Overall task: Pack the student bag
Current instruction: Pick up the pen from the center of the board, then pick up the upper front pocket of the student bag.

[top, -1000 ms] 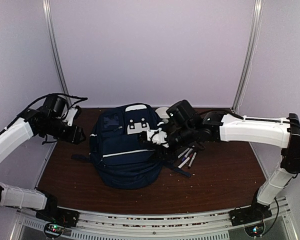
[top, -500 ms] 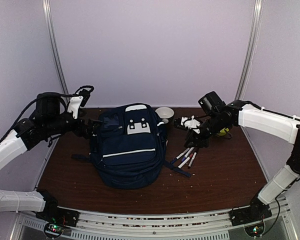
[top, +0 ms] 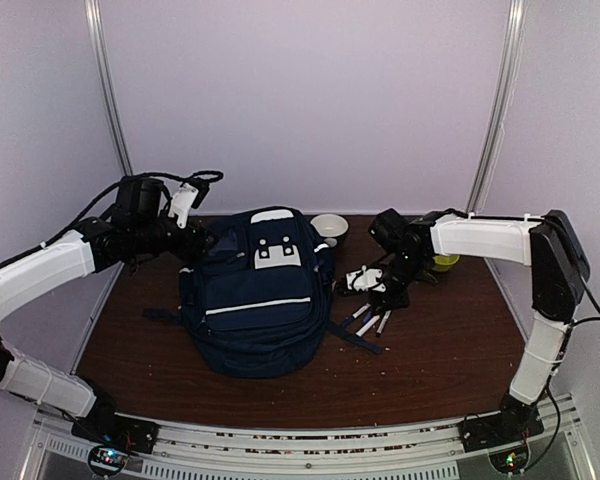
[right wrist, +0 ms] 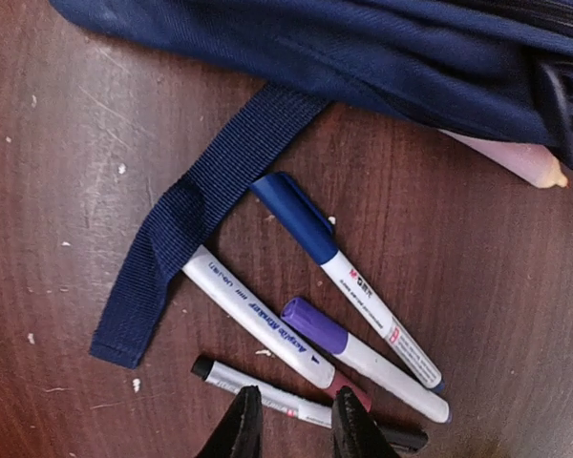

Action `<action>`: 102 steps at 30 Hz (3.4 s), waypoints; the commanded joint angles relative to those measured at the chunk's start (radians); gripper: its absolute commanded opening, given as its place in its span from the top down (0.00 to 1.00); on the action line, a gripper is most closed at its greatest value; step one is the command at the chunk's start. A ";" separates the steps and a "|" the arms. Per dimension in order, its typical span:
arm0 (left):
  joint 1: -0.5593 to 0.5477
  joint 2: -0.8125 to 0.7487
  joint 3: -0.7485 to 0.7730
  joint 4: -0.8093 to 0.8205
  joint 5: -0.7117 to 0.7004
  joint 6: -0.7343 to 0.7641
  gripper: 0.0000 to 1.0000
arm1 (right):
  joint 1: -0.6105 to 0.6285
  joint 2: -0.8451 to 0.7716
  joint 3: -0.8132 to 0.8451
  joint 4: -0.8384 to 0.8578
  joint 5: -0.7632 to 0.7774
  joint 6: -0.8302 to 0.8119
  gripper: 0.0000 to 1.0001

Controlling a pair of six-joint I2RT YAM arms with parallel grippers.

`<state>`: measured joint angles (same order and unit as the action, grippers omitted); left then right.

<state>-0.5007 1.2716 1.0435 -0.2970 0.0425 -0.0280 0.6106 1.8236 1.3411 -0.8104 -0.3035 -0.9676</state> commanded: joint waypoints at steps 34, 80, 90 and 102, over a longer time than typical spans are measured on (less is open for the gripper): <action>-0.028 0.024 0.055 -0.045 0.036 0.002 0.39 | 0.106 0.169 0.052 -0.073 0.224 -0.190 0.83; -0.373 0.214 0.044 -0.235 -0.026 0.326 0.40 | 0.153 -0.253 0.039 -0.146 -0.075 0.000 0.94; -0.446 0.321 0.036 -0.200 -0.300 0.365 0.46 | 0.162 -0.342 -0.005 -0.119 -0.128 0.035 0.94; -0.446 0.261 0.065 -0.163 -0.403 0.352 1.00 | 0.316 -0.327 0.049 -0.105 -0.072 0.044 0.94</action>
<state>-0.9619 1.5906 1.0748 -0.5125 -0.2974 0.3336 0.8822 1.4910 1.3487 -0.9215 -0.4042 -0.9352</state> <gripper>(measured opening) 0.050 0.090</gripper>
